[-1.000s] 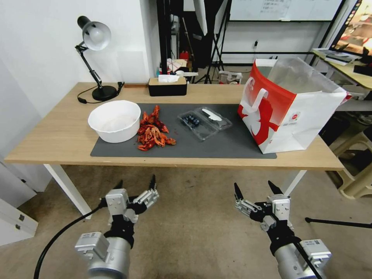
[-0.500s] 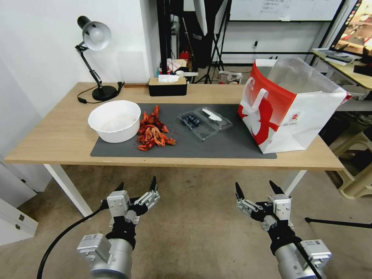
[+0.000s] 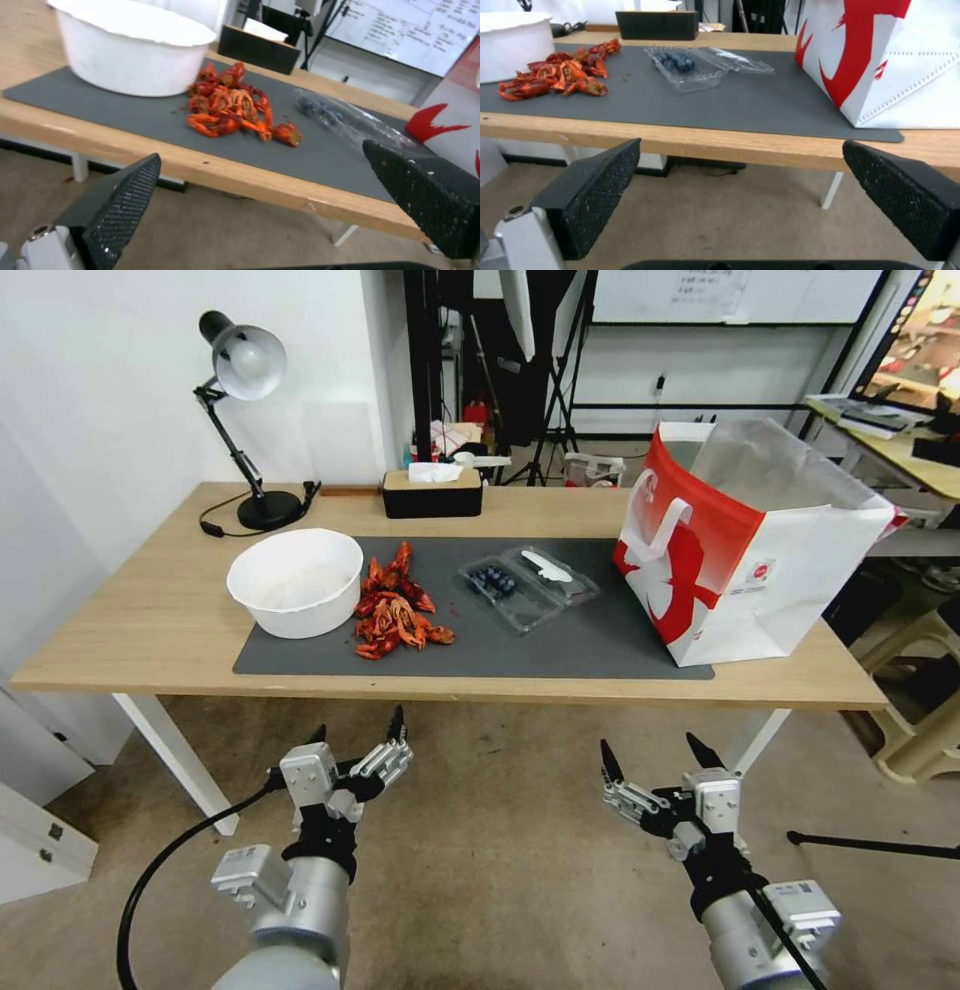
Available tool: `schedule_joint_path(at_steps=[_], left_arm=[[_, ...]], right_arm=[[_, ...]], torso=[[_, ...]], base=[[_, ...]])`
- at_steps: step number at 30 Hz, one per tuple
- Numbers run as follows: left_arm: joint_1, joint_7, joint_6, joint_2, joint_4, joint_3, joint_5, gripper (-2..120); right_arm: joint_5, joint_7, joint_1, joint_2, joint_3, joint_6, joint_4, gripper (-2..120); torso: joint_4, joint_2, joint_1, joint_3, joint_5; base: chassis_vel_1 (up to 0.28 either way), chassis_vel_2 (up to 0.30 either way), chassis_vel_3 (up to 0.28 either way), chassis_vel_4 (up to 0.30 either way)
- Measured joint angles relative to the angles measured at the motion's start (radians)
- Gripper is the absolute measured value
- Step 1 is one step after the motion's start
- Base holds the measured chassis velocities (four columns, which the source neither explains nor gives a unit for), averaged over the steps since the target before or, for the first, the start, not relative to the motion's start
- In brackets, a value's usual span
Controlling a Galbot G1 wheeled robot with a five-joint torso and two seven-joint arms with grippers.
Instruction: Close the takeout container lid, then place the container into the takeout bag.
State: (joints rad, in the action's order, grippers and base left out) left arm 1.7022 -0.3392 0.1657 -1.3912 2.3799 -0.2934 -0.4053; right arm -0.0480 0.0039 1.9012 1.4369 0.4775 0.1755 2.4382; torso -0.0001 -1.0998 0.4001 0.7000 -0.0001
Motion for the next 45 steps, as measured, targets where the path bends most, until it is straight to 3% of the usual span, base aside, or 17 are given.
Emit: schedule_joint_path(at_steps=[11,15,21,31,35,40,42,45], left_arm=[[-0.237,-0.004,-0.019,0.099,-0.139,0.071,-0.119,100],[-0.321,-0.011,0.013,0.140,-0.166,0.107,-0.178,100],[-0.455,-0.054,0.059,0.197,-0.235,0.197,-0.255,100],[-0.721,-0.137,0.054,0.303,-0.346,0.343,-0.389,100],[-0.855,-0.212,0.058,0.306,-0.396,0.407,-0.469,100],[-0.935,-0.290,0.090,0.278,-0.422,0.449,-0.536,100],[-0.999,-0.368,0.121,0.255,-0.436,0.483,-0.610,100],[-1.056,-0.433,0.143,0.235,-0.448,0.512,-0.691,100]], right_arm=[[0.007,-0.010,0.019,0.030,0.004,-0.036,0.002,100],[0.040,-0.010,0.027,0.057,-0.008,-0.046,0.000,100],[0.059,-0.010,0.029,0.075,-0.011,-0.057,-0.009,100],[0.075,-0.013,0.031,0.086,-0.012,-0.086,-0.029,100],[0.085,-0.014,0.030,0.097,-0.012,-0.100,-0.040,100],[0.089,-0.014,0.028,0.101,-0.012,-0.108,-0.047,100],[0.093,-0.014,0.026,0.103,-0.011,-0.110,-0.050,100],[0.096,-0.014,0.026,0.105,-0.010,-0.112,-0.053,100]], torso=[[-0.0001,0.000,0.000,0.000,0.0000],[0.0002,0.000,0.000,0.000,0.0001],[0.0002,0.000,0.000,0.000,0.0001],[0.0002,0.000,0.000,0.000,0.0002],[0.0003,0.000,0.000,0.000,0.0002],[0.0001,0.000,0.000,0.000,0.0002],[0.0001,0.000,0.000,0.000,0.0001],[0.0001,0.000,0.000,0.000,0.0003]], base=[[0.000,0.000,0.000,0.000],[0.000,0.000,0.000,0.000],[0.000,0.000,0.000,0.000],[0.000,0.000,0.000,0.000],[0.000,0.000,0.000,0.000],[0.000,0.000,0.000,0.000],[0.000,0.000,0.000,0.000],[0.000,0.000,0.000,0.000]])
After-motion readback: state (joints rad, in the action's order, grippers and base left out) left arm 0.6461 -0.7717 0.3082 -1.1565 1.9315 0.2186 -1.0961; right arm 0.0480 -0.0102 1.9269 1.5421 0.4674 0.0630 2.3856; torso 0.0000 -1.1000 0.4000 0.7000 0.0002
